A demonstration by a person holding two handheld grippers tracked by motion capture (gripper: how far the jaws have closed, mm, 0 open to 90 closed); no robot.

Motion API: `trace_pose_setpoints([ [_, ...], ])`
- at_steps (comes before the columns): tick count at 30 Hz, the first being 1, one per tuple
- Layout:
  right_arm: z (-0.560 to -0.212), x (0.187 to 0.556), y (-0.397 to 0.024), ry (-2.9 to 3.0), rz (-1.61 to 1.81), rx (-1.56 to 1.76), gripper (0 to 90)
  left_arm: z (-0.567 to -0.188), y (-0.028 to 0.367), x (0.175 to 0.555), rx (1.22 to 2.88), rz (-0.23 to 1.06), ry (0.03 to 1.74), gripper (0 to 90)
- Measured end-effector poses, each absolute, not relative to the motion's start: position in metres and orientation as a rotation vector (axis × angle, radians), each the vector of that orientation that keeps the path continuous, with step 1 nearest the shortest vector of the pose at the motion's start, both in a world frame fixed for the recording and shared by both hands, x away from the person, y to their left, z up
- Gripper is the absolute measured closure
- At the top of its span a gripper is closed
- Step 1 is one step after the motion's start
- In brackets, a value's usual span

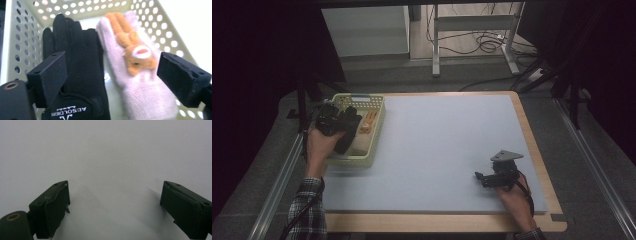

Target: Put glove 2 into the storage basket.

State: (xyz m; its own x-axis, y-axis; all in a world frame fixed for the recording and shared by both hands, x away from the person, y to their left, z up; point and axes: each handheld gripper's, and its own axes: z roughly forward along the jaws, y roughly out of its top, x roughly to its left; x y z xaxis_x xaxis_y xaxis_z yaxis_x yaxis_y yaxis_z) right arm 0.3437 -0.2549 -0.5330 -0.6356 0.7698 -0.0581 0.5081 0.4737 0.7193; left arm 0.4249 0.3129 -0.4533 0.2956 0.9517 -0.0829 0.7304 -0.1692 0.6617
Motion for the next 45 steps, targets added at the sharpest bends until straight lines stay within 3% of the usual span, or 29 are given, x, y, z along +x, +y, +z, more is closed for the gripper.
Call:
trace_pose_setpoints([
  [28, -0.533, 0.344, -0.255, 2.353, 0.960, 1.069, 8.7, -0.433, 0.237, 0.383, 2.037, 0.410, 1.139, 3.3],
  [45, -0.532, 0.343, -0.254, 2.354, 0.961, 1.073, 8.7, -0.458, 0.181, 0.351, 2.070, 0.353, 0.937, 3.1],
])
